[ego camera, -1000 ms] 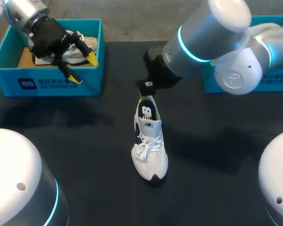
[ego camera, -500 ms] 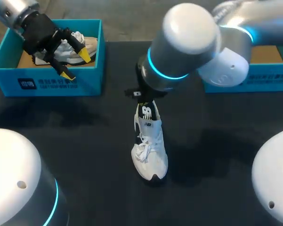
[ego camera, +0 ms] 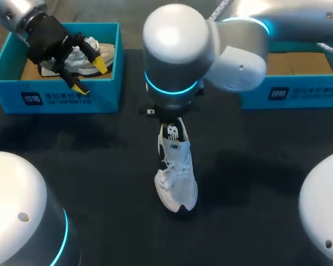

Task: Take the shoe out of the shoebox, open the shoe tongue, remove and reinsert the insole, then place the shoe into the shoebox

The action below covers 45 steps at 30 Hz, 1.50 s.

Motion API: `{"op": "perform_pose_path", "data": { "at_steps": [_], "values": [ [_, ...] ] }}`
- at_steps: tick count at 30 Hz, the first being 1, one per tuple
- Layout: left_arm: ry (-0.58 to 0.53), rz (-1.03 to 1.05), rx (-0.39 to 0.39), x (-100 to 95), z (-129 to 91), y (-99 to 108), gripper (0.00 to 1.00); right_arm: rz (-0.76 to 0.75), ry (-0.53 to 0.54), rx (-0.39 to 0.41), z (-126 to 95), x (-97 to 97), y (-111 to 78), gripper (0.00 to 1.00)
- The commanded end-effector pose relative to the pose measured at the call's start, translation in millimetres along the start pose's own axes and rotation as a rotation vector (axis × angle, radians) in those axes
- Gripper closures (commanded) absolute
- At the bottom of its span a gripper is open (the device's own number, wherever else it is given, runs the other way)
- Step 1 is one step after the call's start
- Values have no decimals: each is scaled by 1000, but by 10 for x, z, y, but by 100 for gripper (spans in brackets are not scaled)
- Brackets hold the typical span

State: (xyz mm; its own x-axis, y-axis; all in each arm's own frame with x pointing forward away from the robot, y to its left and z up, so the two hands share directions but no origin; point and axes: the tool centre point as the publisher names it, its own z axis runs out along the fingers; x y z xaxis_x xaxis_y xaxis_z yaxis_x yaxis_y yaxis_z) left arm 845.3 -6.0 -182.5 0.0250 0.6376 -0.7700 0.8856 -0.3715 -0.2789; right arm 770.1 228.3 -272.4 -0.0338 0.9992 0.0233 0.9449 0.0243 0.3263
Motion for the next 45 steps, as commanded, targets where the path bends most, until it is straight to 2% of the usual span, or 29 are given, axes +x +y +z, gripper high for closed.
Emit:
{"op": "perform_pose_path", "data": {
  "at_steps": [1, 7, 15, 24, 35, 45],
  "values": [
    [-1, -1, -6, 20, 14, -22, 0, -1, -12, 53, 173, 93, 89, 100],
    [-10, -10, -9, 43, 52, -42, 0, 4, 23, 104, 302, 99, 78, 100],
    [-8, -27, -10, 55, 42, -63, 0, 5, -2, 154, 449, -41, 4, 100],
    [9, -41, -12, 51, -127, -93, 0, 7, -30, 218, 611, -194, -144, 100],
    [23, -44, -38, 17, -316, -95, 0, 11, -29, 266, 794, -242, -253, 100],
    [-15, -61, -166, 42, -448, 35, 0, 4, -37, 289, 988, -267, -284, 100]
  ]
}}
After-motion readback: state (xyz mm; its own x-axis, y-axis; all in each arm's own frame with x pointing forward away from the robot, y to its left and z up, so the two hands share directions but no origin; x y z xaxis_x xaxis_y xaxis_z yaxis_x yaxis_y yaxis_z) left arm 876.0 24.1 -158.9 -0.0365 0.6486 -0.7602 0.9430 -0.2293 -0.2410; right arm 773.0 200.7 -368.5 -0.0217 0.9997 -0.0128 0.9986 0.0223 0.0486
